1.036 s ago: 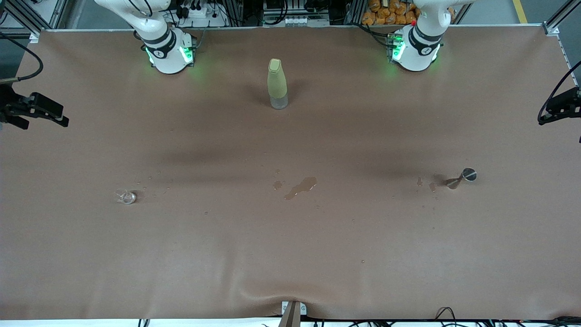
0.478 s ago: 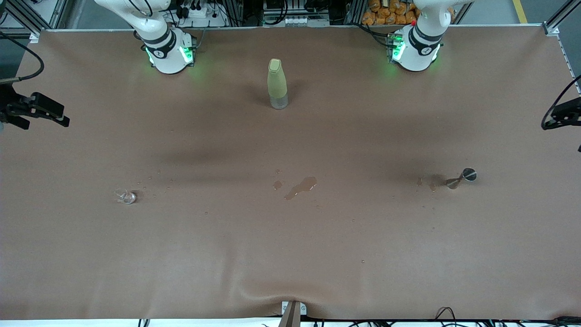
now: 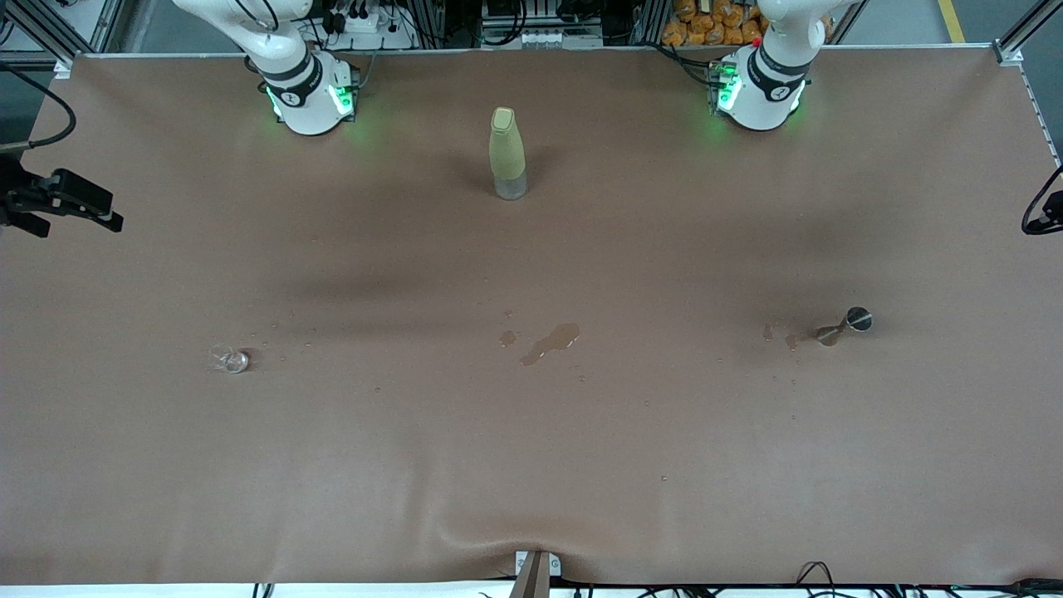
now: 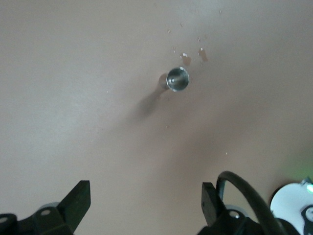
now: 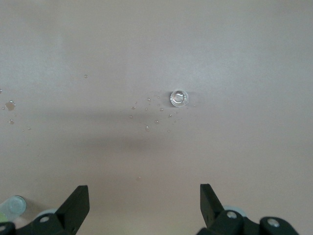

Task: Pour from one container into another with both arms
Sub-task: 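Move the left gripper down to the steel jigger and grasp it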

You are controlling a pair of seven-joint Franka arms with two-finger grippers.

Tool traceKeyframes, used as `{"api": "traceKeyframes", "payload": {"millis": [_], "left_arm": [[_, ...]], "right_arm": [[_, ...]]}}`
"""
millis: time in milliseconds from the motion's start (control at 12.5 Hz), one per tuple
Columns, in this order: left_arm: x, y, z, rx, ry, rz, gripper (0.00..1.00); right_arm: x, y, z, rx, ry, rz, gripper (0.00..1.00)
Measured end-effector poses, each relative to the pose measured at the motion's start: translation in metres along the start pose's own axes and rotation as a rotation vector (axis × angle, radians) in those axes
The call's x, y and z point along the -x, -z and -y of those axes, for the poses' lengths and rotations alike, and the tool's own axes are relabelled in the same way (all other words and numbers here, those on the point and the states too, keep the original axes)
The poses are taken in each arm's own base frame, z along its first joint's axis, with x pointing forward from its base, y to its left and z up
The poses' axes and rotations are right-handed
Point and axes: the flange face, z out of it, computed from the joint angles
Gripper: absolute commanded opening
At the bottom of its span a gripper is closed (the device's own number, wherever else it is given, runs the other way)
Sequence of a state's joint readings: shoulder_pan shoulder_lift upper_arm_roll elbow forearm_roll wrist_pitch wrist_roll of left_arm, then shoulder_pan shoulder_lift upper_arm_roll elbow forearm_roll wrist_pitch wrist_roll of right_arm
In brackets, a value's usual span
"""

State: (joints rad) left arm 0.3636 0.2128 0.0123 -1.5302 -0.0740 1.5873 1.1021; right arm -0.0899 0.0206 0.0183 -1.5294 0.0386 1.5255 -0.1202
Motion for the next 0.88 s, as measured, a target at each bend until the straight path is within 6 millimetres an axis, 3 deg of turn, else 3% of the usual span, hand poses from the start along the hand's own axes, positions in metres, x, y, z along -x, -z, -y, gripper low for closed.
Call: {"api": "traceKeyframes", "payload": {"millis": [399,718,877], "left_arm": [[0.022,-0.07,0.046,0.16,-0.182,-0.119,1.0],[0.049,-0.122,0.077,0.238,-0.289,-0.176,1.0],[0.053,-0.146,0.086,0.277,-0.299,-0.233,1.0]], "right_arm": [[0.002,0.0,-0.015,0.001,0.008,0.0,1.0],[0.006,0.001,-0.042,0.001,0.04,-0.001,1.0],[0.01,0.002,-0.057,0.001,0.056,-0.002,1.0]]}}
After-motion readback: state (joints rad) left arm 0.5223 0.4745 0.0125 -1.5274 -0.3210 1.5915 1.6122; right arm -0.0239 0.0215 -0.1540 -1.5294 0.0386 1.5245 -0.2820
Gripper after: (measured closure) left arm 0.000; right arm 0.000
